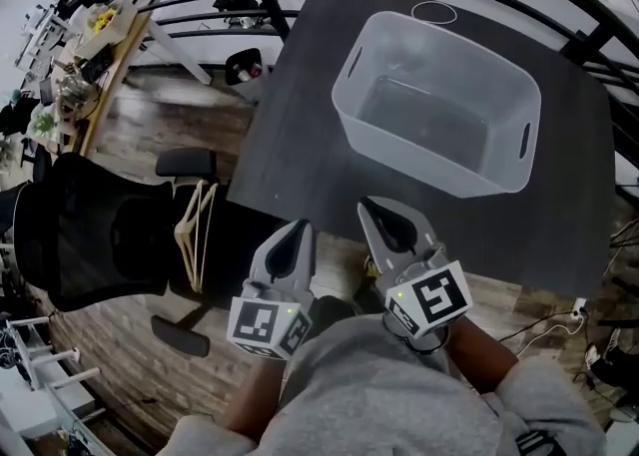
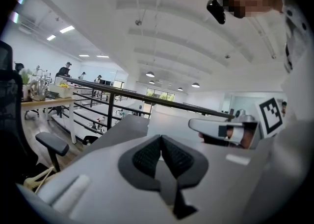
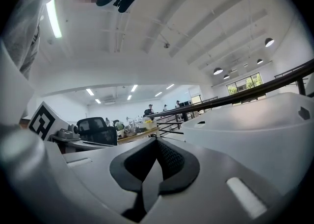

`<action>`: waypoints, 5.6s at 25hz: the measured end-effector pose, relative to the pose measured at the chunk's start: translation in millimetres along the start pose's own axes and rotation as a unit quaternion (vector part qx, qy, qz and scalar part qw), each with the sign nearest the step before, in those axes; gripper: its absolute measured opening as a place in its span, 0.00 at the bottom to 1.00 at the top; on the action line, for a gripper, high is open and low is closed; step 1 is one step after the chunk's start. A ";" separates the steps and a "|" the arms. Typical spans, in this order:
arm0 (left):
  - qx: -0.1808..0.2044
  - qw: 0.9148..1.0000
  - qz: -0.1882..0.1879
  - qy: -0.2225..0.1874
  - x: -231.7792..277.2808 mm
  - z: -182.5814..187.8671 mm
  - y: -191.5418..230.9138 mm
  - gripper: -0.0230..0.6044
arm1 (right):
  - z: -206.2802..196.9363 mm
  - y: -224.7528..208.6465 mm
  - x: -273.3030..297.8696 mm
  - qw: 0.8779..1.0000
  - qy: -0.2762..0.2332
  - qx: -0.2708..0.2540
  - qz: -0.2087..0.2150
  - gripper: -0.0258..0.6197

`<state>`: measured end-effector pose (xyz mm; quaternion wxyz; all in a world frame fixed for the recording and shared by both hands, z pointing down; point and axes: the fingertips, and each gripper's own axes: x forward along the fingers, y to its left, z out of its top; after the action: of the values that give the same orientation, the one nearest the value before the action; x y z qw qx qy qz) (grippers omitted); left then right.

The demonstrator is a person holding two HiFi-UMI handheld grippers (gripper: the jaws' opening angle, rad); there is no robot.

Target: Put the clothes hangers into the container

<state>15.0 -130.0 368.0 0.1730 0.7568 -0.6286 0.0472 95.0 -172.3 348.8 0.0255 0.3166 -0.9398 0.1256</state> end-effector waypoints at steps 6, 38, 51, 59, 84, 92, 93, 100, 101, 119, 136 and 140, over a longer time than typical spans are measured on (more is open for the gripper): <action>-0.008 0.999 0.047 0.000 -11.1 2.6 33.1 0.05 | -6.6 16.7 32.3 0.999 0.013 0.005 0.042 0.04; -0.118 0.948 0.295 -0.026 -203.5 -45.9 396.8 0.05 | -58.2 278.3 230.4 0.971 0.100 -0.074 0.206 0.04; -0.128 0.909 0.379 0.115 -243.3 -181.7 584.8 0.19 | -119.5 341.8 307.1 0.959 0.154 -0.097 0.216 0.04; -0.173 0.872 0.390 0.239 -240.2 -315.7 662.2 0.31 | -183.3 360.5 343.0 0.946 0.201 -0.103 0.231 0.04; -0.140 0.834 0.318 0.429 -214.8 -528.5 726.8 0.35 | -311.8 372.5 333.4 0.917 0.308 -0.055 0.248 0.04; -0.137 0.844 0.329 0.401 -215.9 -514.6 715.9 0.17 | -319.1 376.7 329.4 0.914 0.316 -0.053 0.251 0.04; -0.137 0.844 0.335 0.395 -217.5 -510.9 714.1 0.17 | -316.2 377.3 329.4 0.914 0.314 -0.052 0.252 0.04; -0.117 0.853 0.333 0.385 -225.0 -474.5 681.0 0.17 | -290.9 370.9 320.0 0.922 0.290 -0.060 0.249 0.04; -0.114 0.853 0.334 0.384 -225.2 -469.9 677.9 0.17 | -288.7 369.0 319.2 0.924 0.287 -0.059 0.247 0.04; -0.010 0.899 0.298 0.322 -244.0 -337.5 591.5 0.17 | -216.1 372.3 284.7 0.942 0.212 -0.058 0.254 0.04; 0.085 0.931 0.273 0.225 -203.5 -183.6 485.3 0.17 | -110.6 271.5 218.6 0.970 0.123 -0.067 0.198 0.04; 0.121 0.936 0.260 0.206 -171.3 -135.5 455.7 0.17 | -82.9 217.3 190.2 0.982 0.093 -0.052 0.156 0.04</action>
<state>-441.4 5.4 537.5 0.1875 0.5558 -0.7435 0.3212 -190.2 -96.5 405.4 0.1095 0.1514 -0.9765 0.1078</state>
